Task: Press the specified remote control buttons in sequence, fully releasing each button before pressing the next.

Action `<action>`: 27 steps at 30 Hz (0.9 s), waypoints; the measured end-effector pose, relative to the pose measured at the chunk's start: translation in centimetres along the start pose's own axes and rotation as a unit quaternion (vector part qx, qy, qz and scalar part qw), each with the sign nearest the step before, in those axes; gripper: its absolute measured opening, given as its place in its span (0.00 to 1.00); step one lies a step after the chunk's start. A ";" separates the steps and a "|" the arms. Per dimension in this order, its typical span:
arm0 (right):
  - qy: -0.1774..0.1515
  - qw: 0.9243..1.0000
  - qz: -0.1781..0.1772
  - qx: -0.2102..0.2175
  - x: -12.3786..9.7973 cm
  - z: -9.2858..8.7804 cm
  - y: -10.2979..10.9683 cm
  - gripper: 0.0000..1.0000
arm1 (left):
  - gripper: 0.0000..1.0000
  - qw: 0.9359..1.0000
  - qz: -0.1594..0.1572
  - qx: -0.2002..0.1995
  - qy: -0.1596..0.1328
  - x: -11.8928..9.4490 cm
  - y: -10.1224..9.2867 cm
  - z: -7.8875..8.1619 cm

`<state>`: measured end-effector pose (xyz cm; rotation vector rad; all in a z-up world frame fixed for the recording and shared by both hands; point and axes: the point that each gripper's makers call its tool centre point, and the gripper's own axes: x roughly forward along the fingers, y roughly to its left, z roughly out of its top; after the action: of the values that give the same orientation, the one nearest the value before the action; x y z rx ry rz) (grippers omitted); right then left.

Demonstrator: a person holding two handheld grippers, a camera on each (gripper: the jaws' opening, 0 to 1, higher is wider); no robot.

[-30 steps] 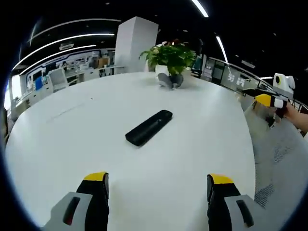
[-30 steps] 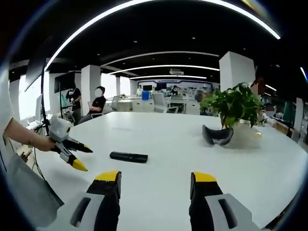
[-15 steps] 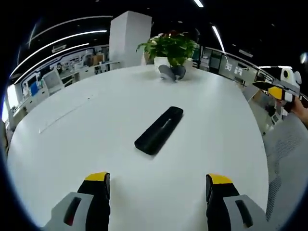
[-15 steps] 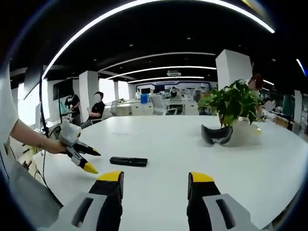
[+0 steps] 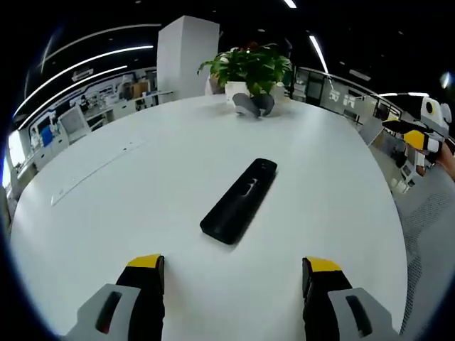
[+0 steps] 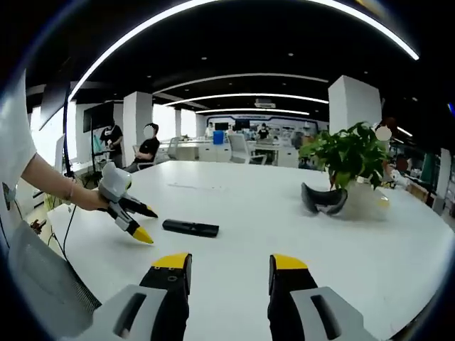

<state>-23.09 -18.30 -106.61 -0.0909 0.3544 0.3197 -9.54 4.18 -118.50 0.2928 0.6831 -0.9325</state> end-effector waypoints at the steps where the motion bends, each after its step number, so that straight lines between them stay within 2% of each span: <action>1: 0.001 1.000 0.001 -0.001 0.0 0.0 0.1 0.41 | 0.82 1.000 -0.002 0.001 -0.001 0.1 0.1 0.2; 4: 0.004 1.000 0.004 -0.003 0.0 -0.1 0.1 0.40 | 0.80 1.000 -0.009 0.014 0.017 0.1 0.3 0.5; 5: 0.004 1.000 0.004 -0.004 0.0 -0.2 0.1 0.39 | 0.78 0.999 -0.013 0.039 0.024 0.1 0.4 1.0; 7: 0.004 1.000 0.005 -0.005 0.0 -0.2 0.1 0.39 | 0.76 0.997 -0.018 0.070 0.014 0.2 0.6 2.6; 10: 0.007 1.000 0.010 -0.010 0.1 -0.3 0.3 0.39 | 0.73 0.998 -0.033 0.060 0.016 0.7 0.6 3.8; 11: 0.008 1.000 0.010 -0.011 0.1 -0.3 0.3 0.39 | 0.71 0.997 -0.043 0.059 0.026 1.1 0.5 4.1; 13: 0.009 1.000 0.010 -0.012 0.1 -0.3 0.3 0.38 | 0.66 0.994 -0.061 0.075 0.054 1.7 0.2 4.1; 15: 0.009 1.000 0.009 -0.011 0.0 -0.3 0.3 0.38 | 0.63 0.991 -0.068 0.095 0.071 2.2 0.2 4.3; 18: 0.008 1.000 0.006 -0.009 0.0 -0.3 0.1 0.38 | 0.61 0.988 -0.075 0.106 0.082 3.1 0.1 4.7; 21: 0.009 1.000 0.005 -0.010 0.0 -0.4 0.0 0.37 | 0.56 0.986 -0.078 0.103 0.101 3.8 0.0 4.3; 22: 0.009 1.000 0.004 -0.010 0.0 -0.4 0.0 0.37 | 0.55 0.985 -0.080 0.107 0.110 3.9 0.0 4.0; 24: 0.007 1.000 0.003 -0.010 -0.1 -0.4 0.0 0.37 | 0.55 0.978 -0.063 0.146 0.134 4.0 0.6 3.3; 26: 0.007 1.000 0.002 -0.010 -0.1 -0.4 -0.1 0.37 | 0.51 0.971 -0.078 0.172 0.148 4.0 0.1 2.7; 27: 0.007 1.000 0.001 -0.010 -0.1 -0.4 -0.1 0.37 | 0.47 0.973 -0.085 0.168 0.137 4.2 -0.3 3.2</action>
<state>-23.27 -18.48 -106.92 -0.1123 0.3643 0.3258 -6.79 -0.27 -118.79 0.6810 0.8104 -1.1867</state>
